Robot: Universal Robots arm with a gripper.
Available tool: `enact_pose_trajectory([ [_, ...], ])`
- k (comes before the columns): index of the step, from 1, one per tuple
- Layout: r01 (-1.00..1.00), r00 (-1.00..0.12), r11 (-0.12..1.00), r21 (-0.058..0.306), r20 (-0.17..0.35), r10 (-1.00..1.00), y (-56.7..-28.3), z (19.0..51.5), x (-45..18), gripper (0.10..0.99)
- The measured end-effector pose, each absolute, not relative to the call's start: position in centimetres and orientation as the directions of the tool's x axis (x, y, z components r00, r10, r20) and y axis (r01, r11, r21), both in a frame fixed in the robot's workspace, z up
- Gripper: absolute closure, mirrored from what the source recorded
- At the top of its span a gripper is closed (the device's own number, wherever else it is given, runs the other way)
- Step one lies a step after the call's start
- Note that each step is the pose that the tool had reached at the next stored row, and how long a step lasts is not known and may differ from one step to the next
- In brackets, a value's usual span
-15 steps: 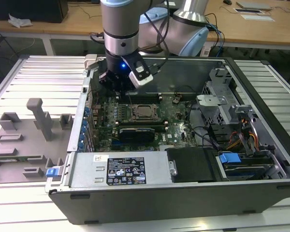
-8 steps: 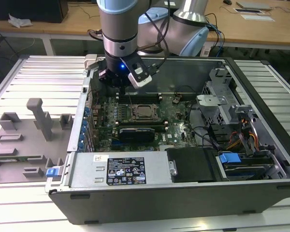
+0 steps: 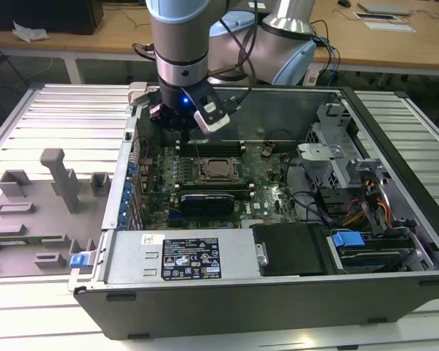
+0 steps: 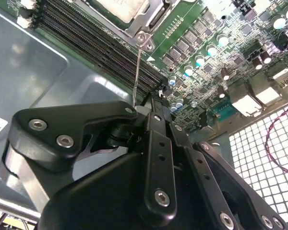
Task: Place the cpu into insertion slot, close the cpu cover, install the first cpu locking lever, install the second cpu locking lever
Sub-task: 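Install the first cpu locking lever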
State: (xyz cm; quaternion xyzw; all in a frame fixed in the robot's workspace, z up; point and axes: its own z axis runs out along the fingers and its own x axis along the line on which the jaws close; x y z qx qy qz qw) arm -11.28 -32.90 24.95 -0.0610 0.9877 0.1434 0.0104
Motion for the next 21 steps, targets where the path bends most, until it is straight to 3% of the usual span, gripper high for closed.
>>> enact_pose_trajectory([
  [15, -0.122, -0.993, 0.952, 0.282, -0.041, -0.115, -32.9, 24.9, -7.5, 0.98],
  [21, -0.142, -0.986, 0.955, 0.262, -0.124, -0.112, -32.9, 24.8, -7.5, 0.98],
])
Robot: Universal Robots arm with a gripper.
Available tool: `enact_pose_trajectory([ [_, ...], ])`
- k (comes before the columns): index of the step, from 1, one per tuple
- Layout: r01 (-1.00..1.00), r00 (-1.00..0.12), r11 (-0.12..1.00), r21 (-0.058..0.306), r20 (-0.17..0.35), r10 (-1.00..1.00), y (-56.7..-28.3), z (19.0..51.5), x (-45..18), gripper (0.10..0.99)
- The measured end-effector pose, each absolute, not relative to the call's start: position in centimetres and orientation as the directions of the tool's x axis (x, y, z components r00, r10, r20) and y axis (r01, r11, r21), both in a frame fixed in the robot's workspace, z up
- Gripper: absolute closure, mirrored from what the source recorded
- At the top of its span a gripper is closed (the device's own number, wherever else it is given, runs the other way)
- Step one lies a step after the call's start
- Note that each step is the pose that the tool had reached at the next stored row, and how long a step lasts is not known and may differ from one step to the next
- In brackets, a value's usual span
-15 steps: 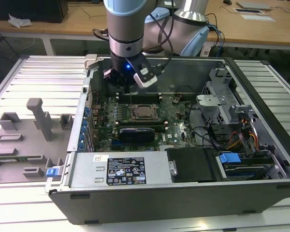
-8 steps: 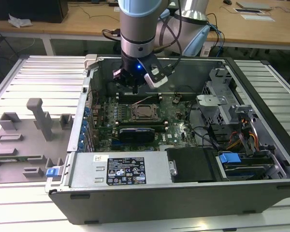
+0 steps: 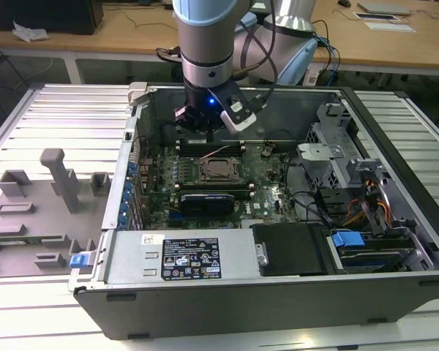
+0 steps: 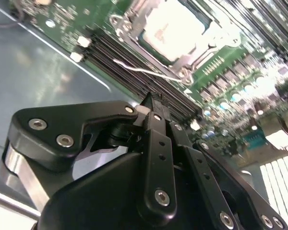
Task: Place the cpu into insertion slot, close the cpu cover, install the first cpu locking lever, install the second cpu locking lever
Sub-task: 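Install the first cpu locking lever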
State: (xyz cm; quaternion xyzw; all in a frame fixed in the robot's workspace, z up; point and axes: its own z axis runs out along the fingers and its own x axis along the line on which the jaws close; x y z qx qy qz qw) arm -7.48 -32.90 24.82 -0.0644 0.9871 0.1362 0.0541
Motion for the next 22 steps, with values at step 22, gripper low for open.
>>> enact_pose_trajectory([
  [22, -0.064, -0.988, 0.965, 0.254, -0.154, -0.025, -32.3, 22.2, -6.1, 0.98],
])
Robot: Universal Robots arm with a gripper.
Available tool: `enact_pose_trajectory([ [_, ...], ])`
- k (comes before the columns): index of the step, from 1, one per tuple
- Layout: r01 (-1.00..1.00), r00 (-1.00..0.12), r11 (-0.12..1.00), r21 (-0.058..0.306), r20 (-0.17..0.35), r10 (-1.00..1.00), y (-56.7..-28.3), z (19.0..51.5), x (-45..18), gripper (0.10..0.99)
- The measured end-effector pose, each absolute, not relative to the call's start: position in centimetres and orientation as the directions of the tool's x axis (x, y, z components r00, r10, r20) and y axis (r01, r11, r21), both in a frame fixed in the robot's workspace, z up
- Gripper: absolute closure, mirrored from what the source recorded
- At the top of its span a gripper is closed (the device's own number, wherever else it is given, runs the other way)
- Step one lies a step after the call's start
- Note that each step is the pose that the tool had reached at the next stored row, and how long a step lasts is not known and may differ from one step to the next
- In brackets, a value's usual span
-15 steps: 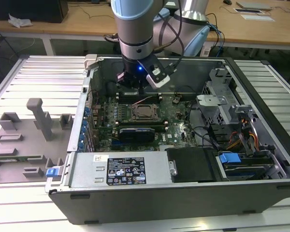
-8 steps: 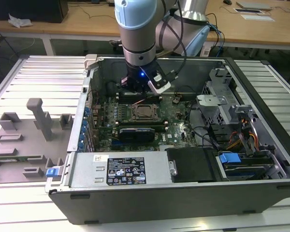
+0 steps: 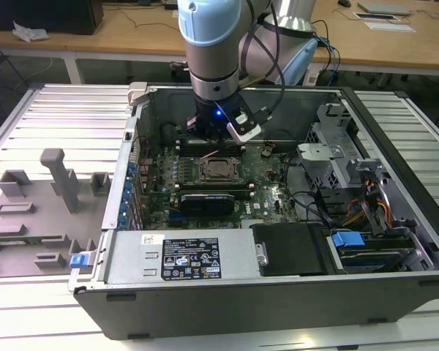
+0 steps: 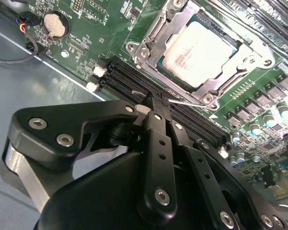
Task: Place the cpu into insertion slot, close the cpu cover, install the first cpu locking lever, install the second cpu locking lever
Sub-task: 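Install the first cpu locking lever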
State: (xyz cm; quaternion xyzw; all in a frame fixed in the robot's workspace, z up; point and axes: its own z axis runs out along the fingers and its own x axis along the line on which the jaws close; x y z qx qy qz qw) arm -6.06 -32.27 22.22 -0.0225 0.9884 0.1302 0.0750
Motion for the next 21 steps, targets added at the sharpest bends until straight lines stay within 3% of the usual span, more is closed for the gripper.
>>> enact_pose_trajectory([
  [21, 0.043, -0.981, 0.97, 0.239, -0.172, 0.086, -31.3, 21.47, -6.24, 0.98],
])
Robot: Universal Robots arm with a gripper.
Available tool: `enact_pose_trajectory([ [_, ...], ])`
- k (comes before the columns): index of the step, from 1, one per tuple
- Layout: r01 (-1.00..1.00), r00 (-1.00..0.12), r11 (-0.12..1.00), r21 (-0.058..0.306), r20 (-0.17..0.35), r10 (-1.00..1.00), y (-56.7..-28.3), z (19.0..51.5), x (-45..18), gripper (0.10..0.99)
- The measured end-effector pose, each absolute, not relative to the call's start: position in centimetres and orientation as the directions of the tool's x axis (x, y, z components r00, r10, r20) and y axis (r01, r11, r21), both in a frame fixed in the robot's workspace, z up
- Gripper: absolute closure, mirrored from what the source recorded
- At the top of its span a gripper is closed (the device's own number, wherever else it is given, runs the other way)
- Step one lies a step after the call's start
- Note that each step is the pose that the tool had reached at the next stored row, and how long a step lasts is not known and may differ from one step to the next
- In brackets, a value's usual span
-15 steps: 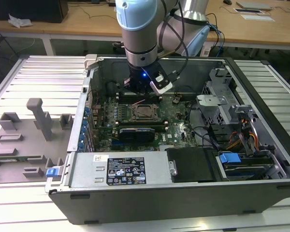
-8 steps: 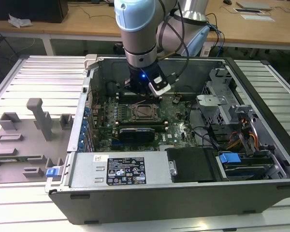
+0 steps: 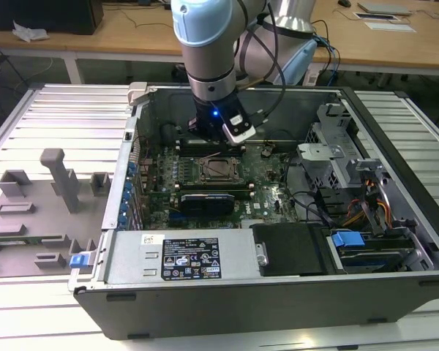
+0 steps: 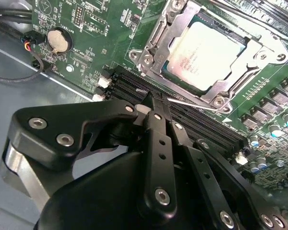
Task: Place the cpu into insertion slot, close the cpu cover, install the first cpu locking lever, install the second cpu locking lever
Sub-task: 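Install the first cpu locking lever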
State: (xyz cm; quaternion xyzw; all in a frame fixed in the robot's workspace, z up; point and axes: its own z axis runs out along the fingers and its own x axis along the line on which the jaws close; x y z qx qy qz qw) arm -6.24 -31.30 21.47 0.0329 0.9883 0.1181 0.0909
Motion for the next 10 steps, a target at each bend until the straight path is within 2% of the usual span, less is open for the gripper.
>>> enact_pose_trajectory([
  [10, 0.069, -0.979, 0.97, 0.234, -0.173, 0.111, -30.9, 21.23, -6.48, 0.98],
])
